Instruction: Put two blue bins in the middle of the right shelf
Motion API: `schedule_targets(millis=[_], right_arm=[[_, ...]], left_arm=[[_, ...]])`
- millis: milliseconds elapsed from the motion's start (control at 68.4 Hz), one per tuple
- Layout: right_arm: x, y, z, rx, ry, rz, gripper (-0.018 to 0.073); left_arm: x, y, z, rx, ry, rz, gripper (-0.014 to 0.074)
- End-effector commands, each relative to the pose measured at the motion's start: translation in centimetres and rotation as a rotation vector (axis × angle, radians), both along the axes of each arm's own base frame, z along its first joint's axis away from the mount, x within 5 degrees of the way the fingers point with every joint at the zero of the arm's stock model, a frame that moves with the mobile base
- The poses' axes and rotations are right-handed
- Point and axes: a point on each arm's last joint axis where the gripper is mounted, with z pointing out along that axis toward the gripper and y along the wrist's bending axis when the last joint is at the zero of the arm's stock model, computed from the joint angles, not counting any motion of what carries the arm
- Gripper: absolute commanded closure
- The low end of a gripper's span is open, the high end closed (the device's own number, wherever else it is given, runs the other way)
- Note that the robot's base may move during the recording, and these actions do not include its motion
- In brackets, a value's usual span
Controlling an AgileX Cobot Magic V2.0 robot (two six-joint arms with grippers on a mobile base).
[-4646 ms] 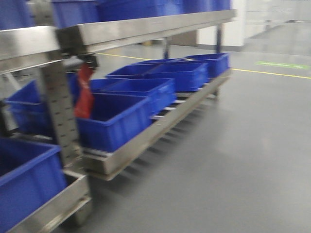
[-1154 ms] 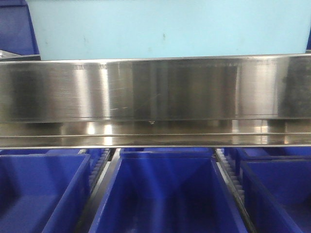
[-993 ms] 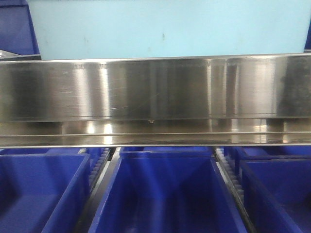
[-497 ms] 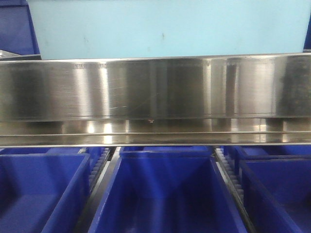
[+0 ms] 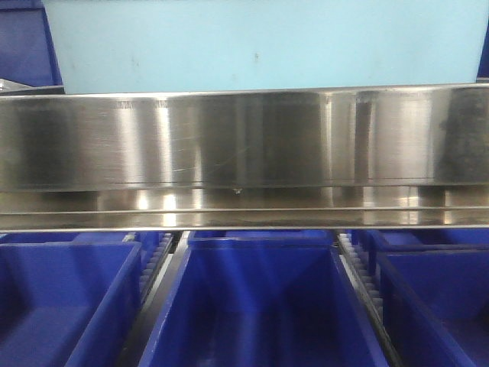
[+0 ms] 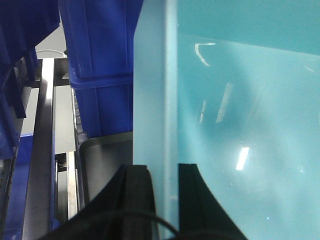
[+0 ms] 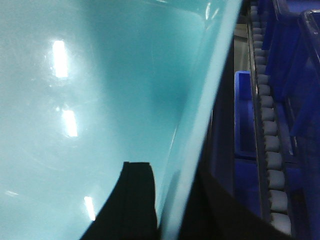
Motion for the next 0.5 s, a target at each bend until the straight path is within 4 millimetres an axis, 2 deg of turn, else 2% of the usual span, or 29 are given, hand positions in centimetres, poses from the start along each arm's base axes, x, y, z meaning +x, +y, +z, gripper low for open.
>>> schedule_targets(millis=[0, 175, 482], right_arm=[[-0.3, 0.1, 0.8, 0.009, -0.055, 0.024, 0.0712], [-0.3, 0.1, 0.9, 0.012, -0.058, 0.025, 0.0712], [1.0, 0.6, -1.6, -0.033, 0.083, 0.032, 0.0712]], left_arm=[[-0.8, -0.3, 1.7, -0.119, -0.067, -0.036, 0.0707], [-0.9, -0.4, 1.4, -0.114, -0.036, -0.039, 0.0707], [-2.0, 0.2, -1.3, 0.038, 0.251, -0.034, 0.0707]])
